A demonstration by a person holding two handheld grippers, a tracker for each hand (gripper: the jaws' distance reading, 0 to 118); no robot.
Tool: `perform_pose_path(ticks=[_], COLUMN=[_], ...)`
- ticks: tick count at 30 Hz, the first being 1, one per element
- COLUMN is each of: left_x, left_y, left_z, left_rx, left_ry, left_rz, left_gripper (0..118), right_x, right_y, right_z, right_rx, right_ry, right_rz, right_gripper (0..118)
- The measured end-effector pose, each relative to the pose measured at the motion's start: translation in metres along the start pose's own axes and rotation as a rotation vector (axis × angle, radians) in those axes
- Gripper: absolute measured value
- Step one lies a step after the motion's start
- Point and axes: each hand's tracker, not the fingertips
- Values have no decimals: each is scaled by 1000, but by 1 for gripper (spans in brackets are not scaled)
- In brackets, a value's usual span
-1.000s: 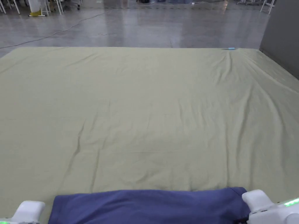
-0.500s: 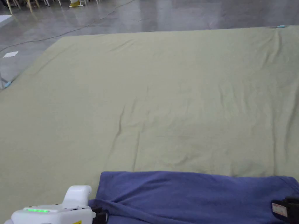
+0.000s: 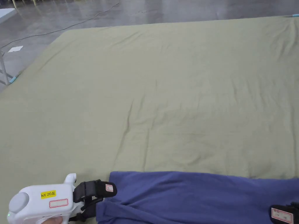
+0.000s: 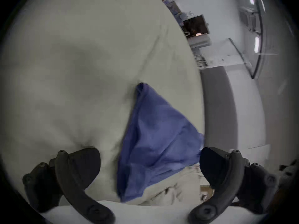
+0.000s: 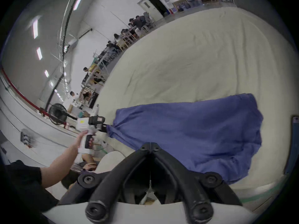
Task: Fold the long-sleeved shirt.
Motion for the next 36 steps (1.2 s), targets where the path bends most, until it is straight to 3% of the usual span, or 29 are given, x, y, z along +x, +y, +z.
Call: perform_pose_path(ticks=[3,9,11,12,13,14,15,16,17,25,28,32,36], left_x=[-26,-4,-8,-12,-18,-24,-29,-38,-35,-31,-16,-9,-27], left_y=[20,21,20,17,14,11,0,-8,-5,4,10,19,40], left_z=[-16,-55,-58,-60,-64,-74,-81,-83,-79,-13,18,59,108], left_rx=[-53,-77,-86,-97,-96,-89,-104,-123,-84,60,62,105,204], left_ry=[-82,-151,-241,-293,-317,-277,-138,-120,-294,-453,-431,-412,-277], left_rz=[24,-22,9,41,83,130,184,178,161,240,161,153,151], left_gripper=[118,118,111,82,0,0,0,0,0,0,0,0,0], right_x=[-1,-5,-5,-5,-4,-4,-3,-2,-2,-3,-4,-10,-19], right_y=[0,-4,-4,-4,-5,-5,-5,-6,-6,-4,-2,2,5], right_z=[-12,-33,-33,-33,-35,-35,-35,-35,-35,-24,-24,-29,-31], right_rx=[-9,-38,-42,-44,-46,-46,-45,-46,-45,-30,-19,-13,-11], right_ry=[21,39,44,47,50,49,46,41,35,14,20,17,22], right_rz=[-12,-27,-29,-31,-31,-31,-32,-37,-43,-50,-63,-69,-52], right_gripper=[0,0,0,0,0,0,0,0,0,0,0,0,0])
